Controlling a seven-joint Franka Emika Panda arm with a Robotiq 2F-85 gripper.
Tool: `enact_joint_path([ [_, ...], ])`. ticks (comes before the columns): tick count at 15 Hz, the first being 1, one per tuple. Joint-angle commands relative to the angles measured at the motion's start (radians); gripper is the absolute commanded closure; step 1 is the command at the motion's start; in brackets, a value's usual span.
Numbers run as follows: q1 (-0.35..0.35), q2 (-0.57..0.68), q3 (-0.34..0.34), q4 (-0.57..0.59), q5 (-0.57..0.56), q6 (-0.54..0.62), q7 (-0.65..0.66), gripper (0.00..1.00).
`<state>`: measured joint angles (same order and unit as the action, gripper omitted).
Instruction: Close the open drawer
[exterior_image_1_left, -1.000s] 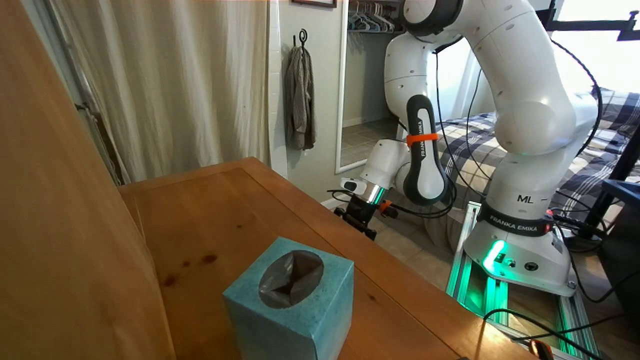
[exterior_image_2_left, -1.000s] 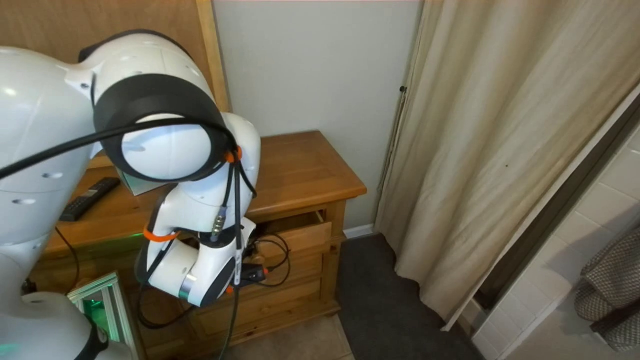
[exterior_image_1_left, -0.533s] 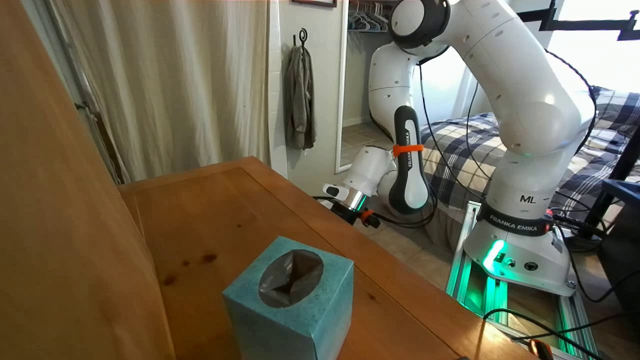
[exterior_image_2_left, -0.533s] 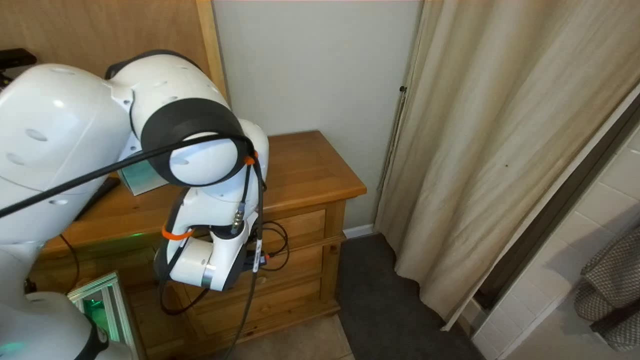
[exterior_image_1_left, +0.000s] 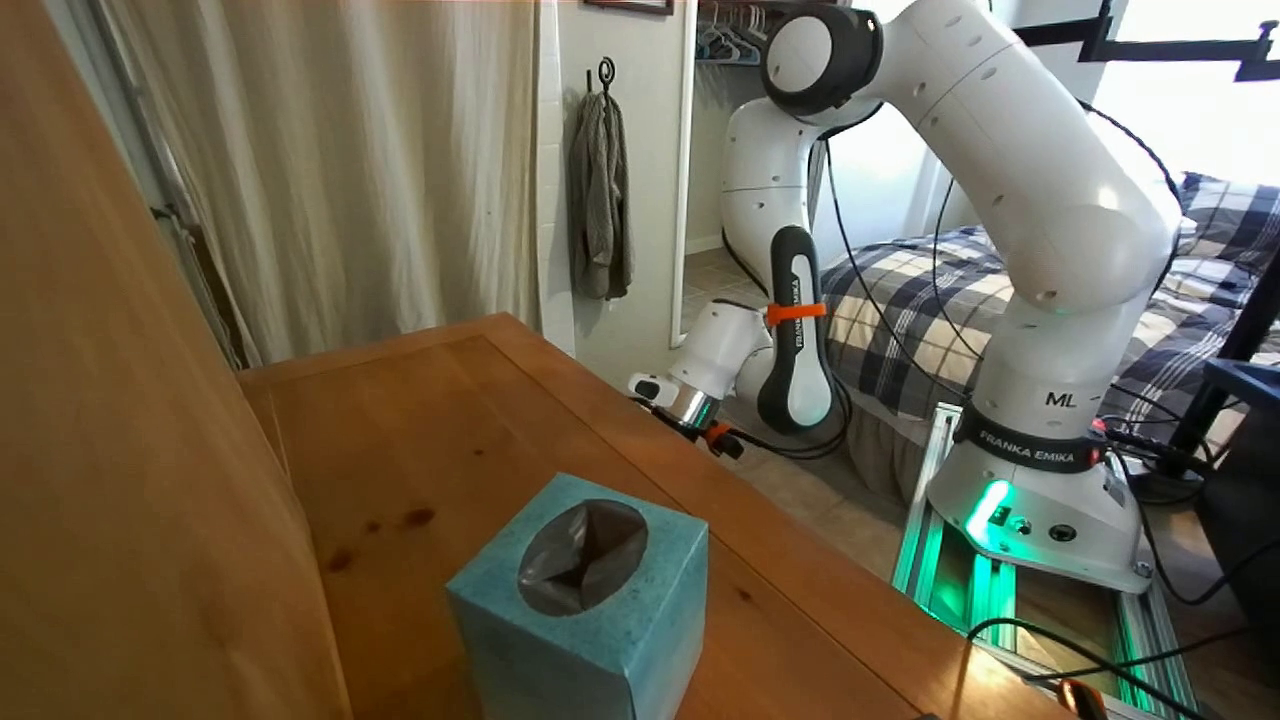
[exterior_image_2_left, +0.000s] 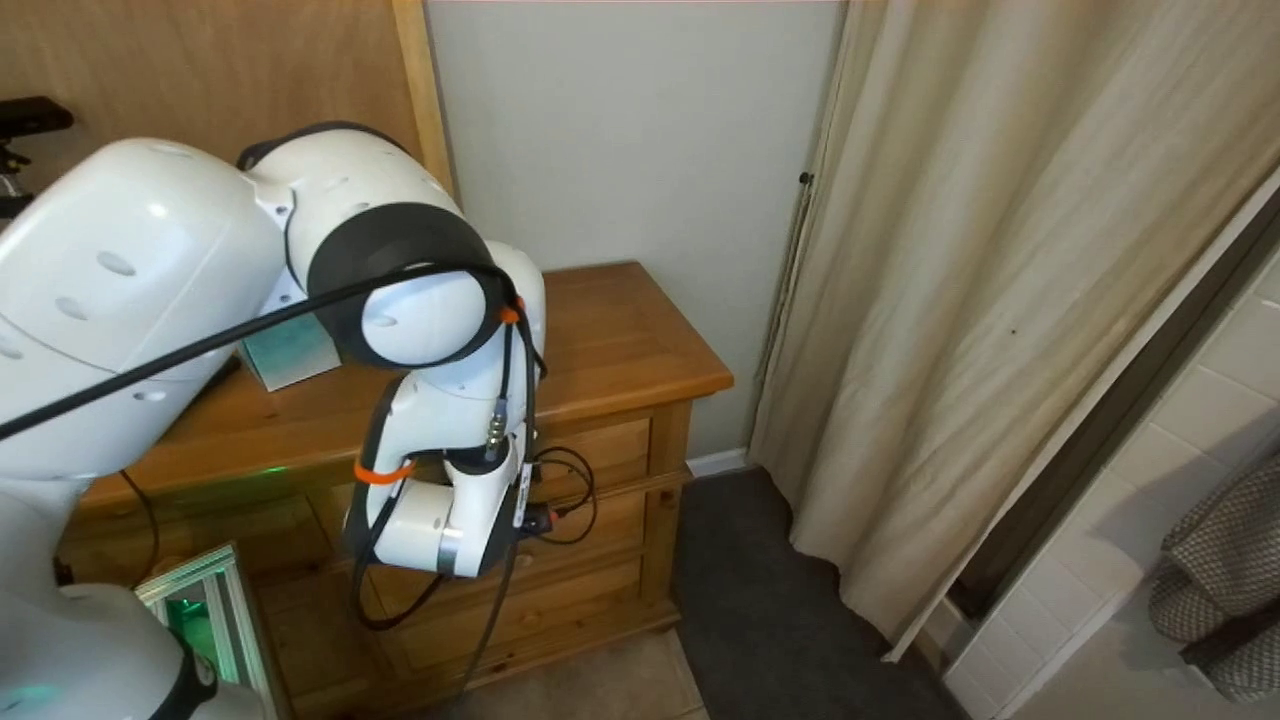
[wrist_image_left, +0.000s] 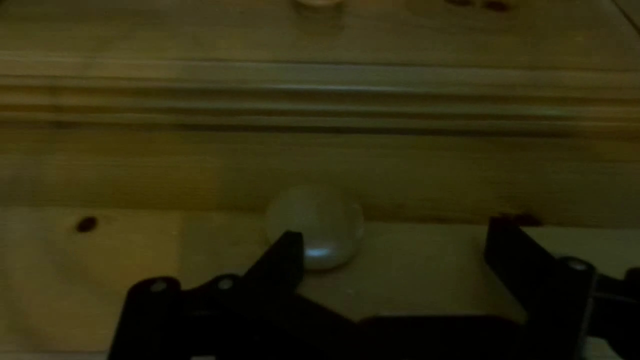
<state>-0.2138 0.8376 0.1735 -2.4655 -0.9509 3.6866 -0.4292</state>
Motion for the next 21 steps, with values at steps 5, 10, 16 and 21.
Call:
enact_joint_path([
  [5,-0.018,-0.344,-0.147,-0.086,-0.013,-0.316,0.079,0.00],
  [10,-0.146,-0.604,-0.051,-0.230,0.065,-0.633,0.110,0.00],
  [16,-0.285,-0.762,0.196,-0.283,0.511,-0.958,0.053,0.00],
  [21,-0.415,-0.811,0.340,-0.265,0.920,-1.074,-0.056,0.00],
])
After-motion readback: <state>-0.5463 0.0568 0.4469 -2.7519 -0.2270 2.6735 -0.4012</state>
